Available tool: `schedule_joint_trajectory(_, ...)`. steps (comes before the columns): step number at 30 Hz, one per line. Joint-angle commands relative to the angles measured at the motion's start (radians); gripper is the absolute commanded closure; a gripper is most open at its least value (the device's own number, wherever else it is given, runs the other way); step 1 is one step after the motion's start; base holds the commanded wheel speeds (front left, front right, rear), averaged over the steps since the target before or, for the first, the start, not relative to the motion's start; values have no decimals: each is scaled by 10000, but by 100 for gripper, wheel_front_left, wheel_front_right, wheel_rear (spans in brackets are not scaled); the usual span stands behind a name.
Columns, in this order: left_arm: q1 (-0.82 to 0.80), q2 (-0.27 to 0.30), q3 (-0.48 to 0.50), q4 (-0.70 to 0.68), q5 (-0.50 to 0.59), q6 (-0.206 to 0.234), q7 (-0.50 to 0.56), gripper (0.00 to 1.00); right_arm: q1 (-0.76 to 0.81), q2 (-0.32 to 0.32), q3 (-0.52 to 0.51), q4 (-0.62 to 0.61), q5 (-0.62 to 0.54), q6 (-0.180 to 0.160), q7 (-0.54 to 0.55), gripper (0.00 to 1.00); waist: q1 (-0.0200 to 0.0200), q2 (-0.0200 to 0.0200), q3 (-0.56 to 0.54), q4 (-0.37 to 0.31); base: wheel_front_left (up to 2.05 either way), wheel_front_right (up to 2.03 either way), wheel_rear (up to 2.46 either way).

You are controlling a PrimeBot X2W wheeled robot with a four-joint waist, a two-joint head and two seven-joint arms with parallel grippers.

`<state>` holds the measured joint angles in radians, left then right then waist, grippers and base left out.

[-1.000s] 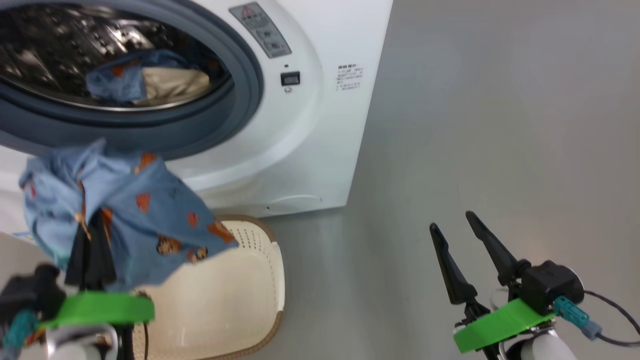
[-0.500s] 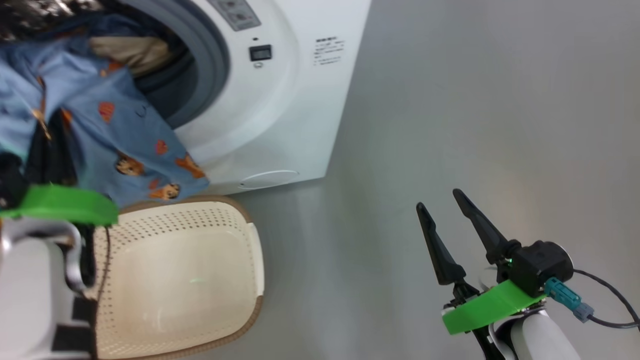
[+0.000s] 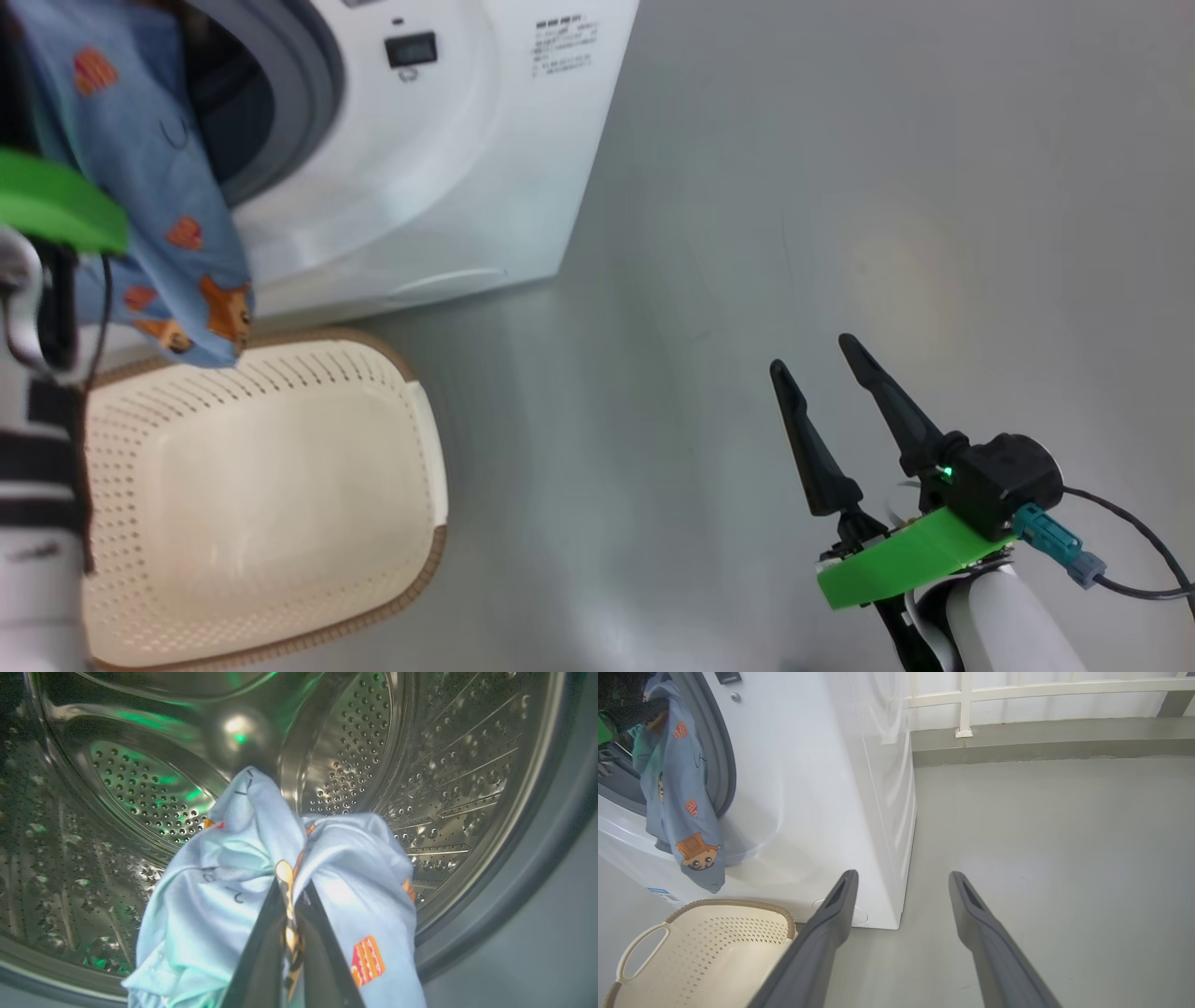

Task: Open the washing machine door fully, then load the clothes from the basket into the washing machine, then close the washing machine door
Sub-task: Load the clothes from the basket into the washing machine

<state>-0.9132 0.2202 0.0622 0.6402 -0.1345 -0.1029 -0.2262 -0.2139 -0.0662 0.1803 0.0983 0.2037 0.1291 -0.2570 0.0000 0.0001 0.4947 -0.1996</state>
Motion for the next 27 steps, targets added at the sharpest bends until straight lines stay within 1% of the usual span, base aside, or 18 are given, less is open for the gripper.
schedule_joint_trajectory(1,-306,508,176,-116,42,-37,67,100,-119,44,238,-216,138,16,-48,0,0,-1,432,-120,0,0,0)
schedule_joint_trajectory(6,-1426,580,83,687,-107,-69,559,100,-256,88,290,-247,186,16,-48,0,0,-1,1095,-153,0,0,0)
schedule_joint_trajectory(11,-2609,659,7,1495,-408,-139,1508,100,-385,120,270,-294,225,16,-48,0,0,-1,1740,-109,0,0,0)
schedule_joint_trajectory(16,-3625,863,-339,1897,-296,-183,1759,100,-503,143,260,-371,250,16,-48,0,0,-1,2252,-130,0,0,0)
schedule_joint_trajectory(21,-4363,952,-556,2224,-149,-109,1348,100,-622,154,308,-363,321,16,-48,0,0,-1,2631,-154,0,0,0)
schedule_joint_trajectory(27,-4979,1081,-863,2224,204,64,3,100,-695,158,456,-383,509,16,-48,0,0,-1,2957,-194,0,0,0)
